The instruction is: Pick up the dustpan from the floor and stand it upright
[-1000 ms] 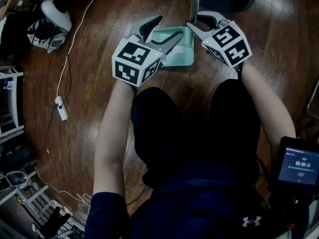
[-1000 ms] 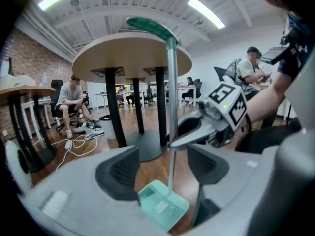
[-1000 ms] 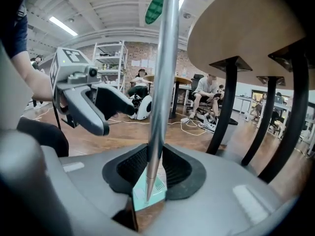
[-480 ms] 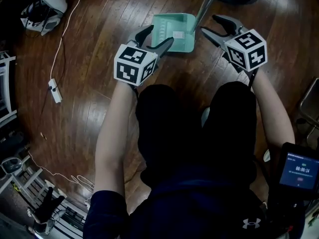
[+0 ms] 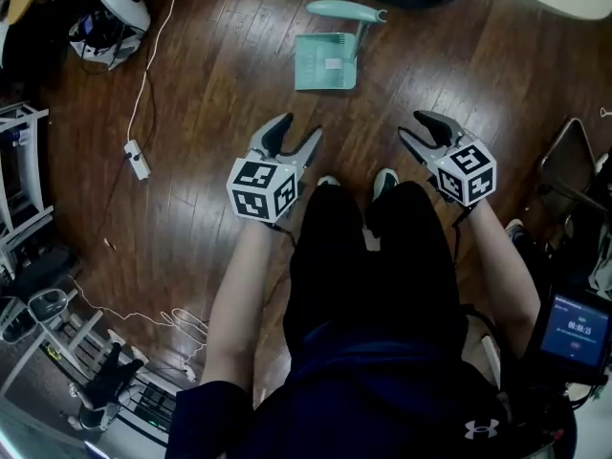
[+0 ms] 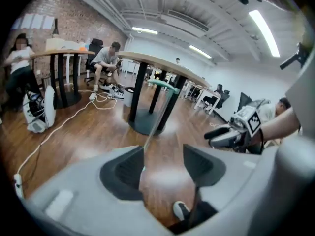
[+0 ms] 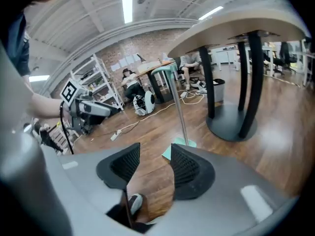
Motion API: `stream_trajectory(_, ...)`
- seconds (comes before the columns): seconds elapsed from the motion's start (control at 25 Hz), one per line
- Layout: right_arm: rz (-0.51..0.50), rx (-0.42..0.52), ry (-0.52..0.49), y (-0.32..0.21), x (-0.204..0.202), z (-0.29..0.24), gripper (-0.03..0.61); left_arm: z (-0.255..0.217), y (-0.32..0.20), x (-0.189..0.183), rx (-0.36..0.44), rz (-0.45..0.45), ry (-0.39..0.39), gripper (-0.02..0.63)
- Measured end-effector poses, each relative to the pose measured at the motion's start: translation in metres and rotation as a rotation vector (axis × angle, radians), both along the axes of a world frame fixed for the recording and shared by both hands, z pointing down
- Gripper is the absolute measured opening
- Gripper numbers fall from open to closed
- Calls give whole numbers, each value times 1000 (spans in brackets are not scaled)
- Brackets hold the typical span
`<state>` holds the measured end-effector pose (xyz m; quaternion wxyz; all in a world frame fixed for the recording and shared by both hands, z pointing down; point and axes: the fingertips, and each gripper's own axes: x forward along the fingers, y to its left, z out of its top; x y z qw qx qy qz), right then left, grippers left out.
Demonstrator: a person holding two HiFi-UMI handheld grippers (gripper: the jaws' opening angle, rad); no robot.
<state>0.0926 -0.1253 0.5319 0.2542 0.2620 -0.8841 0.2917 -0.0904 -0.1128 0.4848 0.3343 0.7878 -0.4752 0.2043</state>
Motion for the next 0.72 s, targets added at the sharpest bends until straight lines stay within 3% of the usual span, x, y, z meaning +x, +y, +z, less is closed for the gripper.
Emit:
stream_trajectory(0.12, 96, -63, -33, 40, 31, -21, 178, -22, 37, 48, -52, -27, 52, 239)
stream_trajectory(0.32, 136, -90, -113, 89, 39, -78, 115, -87, 85, 100, -36, 12, 75, 210)
stream_trajectory(0.48, 117, -100, -161, 94, 13, -161, 89, -165, 96, 93, -29, 12, 101, 207)
stream_trajectory(0.72, 82, -14, -144, 78, -16, -264, 72, -247, 103, 59, -10, 11, 142, 199)
